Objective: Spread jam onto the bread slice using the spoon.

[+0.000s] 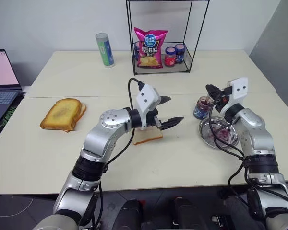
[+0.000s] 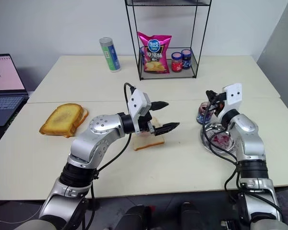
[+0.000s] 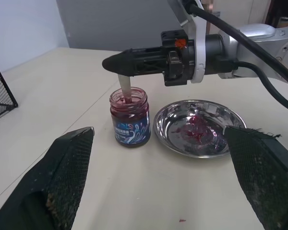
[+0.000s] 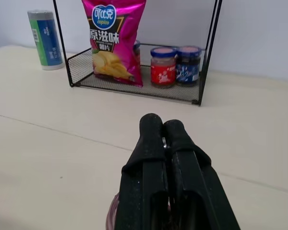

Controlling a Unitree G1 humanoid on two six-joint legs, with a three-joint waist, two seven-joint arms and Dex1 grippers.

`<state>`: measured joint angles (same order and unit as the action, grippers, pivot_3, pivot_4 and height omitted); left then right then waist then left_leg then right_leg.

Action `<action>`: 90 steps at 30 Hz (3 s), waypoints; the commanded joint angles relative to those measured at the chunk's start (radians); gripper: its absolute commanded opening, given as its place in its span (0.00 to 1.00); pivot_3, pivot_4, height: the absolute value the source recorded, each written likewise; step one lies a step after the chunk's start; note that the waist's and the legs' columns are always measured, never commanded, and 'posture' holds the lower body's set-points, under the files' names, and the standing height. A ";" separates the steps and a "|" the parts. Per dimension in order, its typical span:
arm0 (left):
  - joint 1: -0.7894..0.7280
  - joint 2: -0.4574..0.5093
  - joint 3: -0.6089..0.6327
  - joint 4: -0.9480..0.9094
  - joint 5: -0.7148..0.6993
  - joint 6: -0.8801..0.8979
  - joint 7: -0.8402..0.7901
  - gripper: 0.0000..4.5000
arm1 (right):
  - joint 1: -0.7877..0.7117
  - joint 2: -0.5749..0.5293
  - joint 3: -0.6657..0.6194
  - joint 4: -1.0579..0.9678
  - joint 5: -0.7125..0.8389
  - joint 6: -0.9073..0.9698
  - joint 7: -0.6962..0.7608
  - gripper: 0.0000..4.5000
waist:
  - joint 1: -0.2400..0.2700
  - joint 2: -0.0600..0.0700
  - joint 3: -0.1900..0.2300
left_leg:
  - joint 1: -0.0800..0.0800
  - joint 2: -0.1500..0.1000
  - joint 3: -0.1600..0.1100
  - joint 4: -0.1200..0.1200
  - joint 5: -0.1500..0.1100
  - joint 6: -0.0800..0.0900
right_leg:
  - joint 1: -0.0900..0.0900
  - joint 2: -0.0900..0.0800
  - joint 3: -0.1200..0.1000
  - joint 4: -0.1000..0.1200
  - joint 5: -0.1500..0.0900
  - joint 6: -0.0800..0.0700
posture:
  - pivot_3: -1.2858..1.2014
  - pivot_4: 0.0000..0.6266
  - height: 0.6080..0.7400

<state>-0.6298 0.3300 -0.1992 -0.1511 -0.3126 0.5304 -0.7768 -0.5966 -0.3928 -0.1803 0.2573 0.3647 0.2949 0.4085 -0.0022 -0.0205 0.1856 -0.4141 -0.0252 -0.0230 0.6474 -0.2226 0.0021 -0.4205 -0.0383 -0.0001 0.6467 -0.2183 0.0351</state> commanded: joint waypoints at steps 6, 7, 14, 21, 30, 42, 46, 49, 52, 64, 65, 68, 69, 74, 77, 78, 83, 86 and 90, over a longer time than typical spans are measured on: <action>-0.027 0.003 0.013 -0.031 -0.009 -0.009 -0.005 1.00 | -0.083 0.051 -0.202 -0.052 0.215 0.201 -0.131 0.01 | 0.000 0.000 0.000 | 0.000 0.000 0.000 0.000 0.000 0.000 | 0.000 0.000 0.000 0.000 0.000 0.000 | 0.52 0.24 1.00; -0.027 0.003 0.013 -0.030 -0.008 -0.010 -0.004 1.00 | -0.088 0.052 -0.215 -0.053 0.231 0.217 -0.141 0.01 | 0.000 0.000 0.000 | 0.000 0.000 0.000 0.000 0.000 0.000 | 0.000 0.000 0.000 0.000 0.000 0.000 | 0.52 0.24 1.00; -0.032 0.001 0.016 -0.019 -0.007 -0.017 -0.004 1.00 | -0.119 0.075 -0.303 -0.057 0.345 0.303 -0.211 0.01 | -0.001 0.000 0.000 | 0.000 0.000 0.000 0.000 0.000 0.000 | 0.000 0.000 0.000 0.000 0.000 0.000 | 0.52 0.24 1.00; -0.035 -0.002 0.012 -0.013 -0.006 -0.021 -0.008 1.00 | -0.125 0.077 -0.336 -0.060 0.371 0.312 -0.256 0.01 | -0.001 0.000 0.000 | 0.000 0.000 0.000 0.000 0.000 0.000 | 0.000 0.000 0.000 0.000 0.000 0.000 | 0.52 0.24 1.00; -0.039 0.000 0.011 -0.007 -0.005 -0.028 -0.017 1.00 | -0.117 0.042 -0.302 -0.060 0.323 0.278 -0.234 0.01 | -0.001 0.000 0.000 | 0.000 0.000 0.000 0.000 0.000 0.000 | 0.000 0.000 0.000 0.000 0.000 0.000 | 0.52 0.24 1.00; -0.040 -0.003 0.012 -0.003 0.001 -0.034 -0.017 1.00 | -0.131 0.045 -0.326 -0.049 0.355 0.290 -0.260 0.01 | -0.001 0.000 0.000 | 0.000 0.000 0.000 0.000 0.000 0.000 | 0.000 0.000 0.000 0.000 0.000 0.000 | 0.52 0.24 1.00; -0.039 -0.003 0.013 -0.003 0.001 -0.036 -0.017 1.00 | -0.138 0.051 -0.356 -0.039 0.384 0.302 -0.282 0.01 | -0.001 0.000 0.000 | 0.000 0.000 0.000 0.000 0.000 0.000 | 0.000 0.000 0.000 0.000 0.000 0.000 | 0.52 0.24 1.00; -0.038 -0.002 0.012 -0.003 0.002 -0.038 -0.018 1.00 | -0.137 0.047 -0.365 -0.038 0.393 0.303 -0.292 0.01 | -0.001 0.000 0.000 | 0.000 0.000 0.000 0.000 0.000 0.000 | 0.000 0.000 0.000 0.000 0.000 0.000 | 0.52 0.24 1.00; -0.039 -0.002 0.012 -0.001 0.002 -0.041 -0.020 1.00 | -0.140 0.048 -0.376 -0.038 0.401 0.306 -0.300 0.01 | -0.001 0.000 0.000 | 0.000 0.000 0.000 0.000 0.000 0.000 | 0.000 0.000 0.000 0.000 0.000 0.000 | 0.52 0.24 1.00; -0.048 -0.007 0.016 0.003 -0.009 -0.048 -0.030 1.00 | -0.154 0.090 -0.497 -0.045 0.559 0.341 -0.399 0.01 | -0.001 0.000 0.000 | 0.000 0.000 0.000 0.000 0.000 0.000 | 0.000 0.000 0.000 0.000 0.000 0.000 | 0.52 0.24 1.00; -0.049 -0.008 0.017 0.003 -0.011 -0.048 -0.031 1.00 | -0.155 0.098 -0.510 -0.049 0.583 0.345 -0.412 0.01 | -0.001 0.000 0.000 | 0.000 0.000 0.000 0.000 0.000 0.000 | 0.000 0.000 0.000 0.000 0.000 0.000 | 0.52 0.24 1.00; -0.050 -0.008 0.017 0.004 -0.015 -0.049 -0.035 1.00 | -0.154 0.113 -0.530 -0.065 0.631 0.355 -0.438 0.01 | -0.001 0.000 0.000 | 0.000 0.000 0.000 0.000 0.000 0.000 | 0.000 0.000 0.000 0.000 0.000 0.000 | 0.52 0.24 1.00; -0.051 -0.008 0.016 0.005 -0.016 -0.050 -0.037 1.00 | -0.152 0.116 -0.533 -0.072 0.645 0.359 -0.444 0.01 | -0.001 0.000 0.000 | 0.000 0.000 0.000 0.000 0.000 0.000 | 0.000 0.000 0.000 0.000 0.000 0.000 | 0.52 0.24 1.00; -0.051 -0.006 0.019 0.004 -0.021 -0.051 -0.047 1.00 | -0.138 0.122 -0.531 -0.112 0.700 0.377 -0.468 0.01 | -0.001 0.000 0.000 | 0.000 0.000 0.000 -0.001 0.000 0.000 | 0.000 0.000 0.000 0.000 0.000 0.000 | 0.52 0.24 1.00; -0.053 -0.004 0.022 0.008 -0.020 -0.054 -0.052 1.00 | -0.138 0.125 -0.528 -0.138 0.734 0.388 -0.484 0.01 | -0.001 0.000 0.000 | 0.000 0.000 0.000 -0.001 0.000 0.000 | 0.000 0.000 0.000 0.000 0.000 0.000 | 0.52 0.24 1.00; -0.054 -0.003 0.023 0.010 -0.020 -0.056 -0.053 1.00 | -0.140 0.126 -0.523 -0.147 0.743 0.390 -0.489 0.01 | -0.001 0.000 0.000 | 0.000 0.000 0.000 0.000 0.000 0.000 | 0.000 0.000 0.000 0.000 0.000 0.000 | 0.52 0.24 1.00; -0.043 0.017 0.066 -0.001 -0.031 -0.047 -0.043 1.00 | -0.163 0.131 -0.451 -0.229 0.766 0.424 -0.505 0.01 | -0.003 0.000 0.000 | 0.000 0.000 0.000 -0.001 0.000 0.000 | 0.000 0.000 0.000 0.000 0.000 0.000 | 0.52 0.24 1.00; -0.017 0.042 0.101 -0.030 -0.048 -0.026 -0.040 1.00 | -0.172 0.143 -0.403 -0.273 0.773 0.439 -0.513 0.01 | -0.006 0.000 0.000 | 0.000 0.000 0.000 -0.001 0.000 0.000 | -0.001 0.000 0.000 0.001 0.000 0.000 | 0.52 0.24 1.00; 0.109 0.134 0.180 -0.158 -0.097 0.049 -0.032 1.00 | -0.180 0.195 -0.272 -0.346 0.755 0.465 -0.505 0.01 | -0.023 0.001 0.000 | 0.000 0.001 0.000 -0.002 0.000 0.000 | -0.001 0.000 0.003 0.001 0.000 0.000 | 0.52 0.24 1.00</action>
<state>-0.5641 0.4280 -0.0698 -0.2148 -0.3707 0.5449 -0.8153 -0.7502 -0.2109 -0.5150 -0.0154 1.1163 0.7496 -0.1094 -0.0255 -0.0198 0.1854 -0.4141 -0.0243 -0.0230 0.6457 -0.2228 0.0024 -0.4218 -0.0380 0.0037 0.6474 -0.2183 0.0349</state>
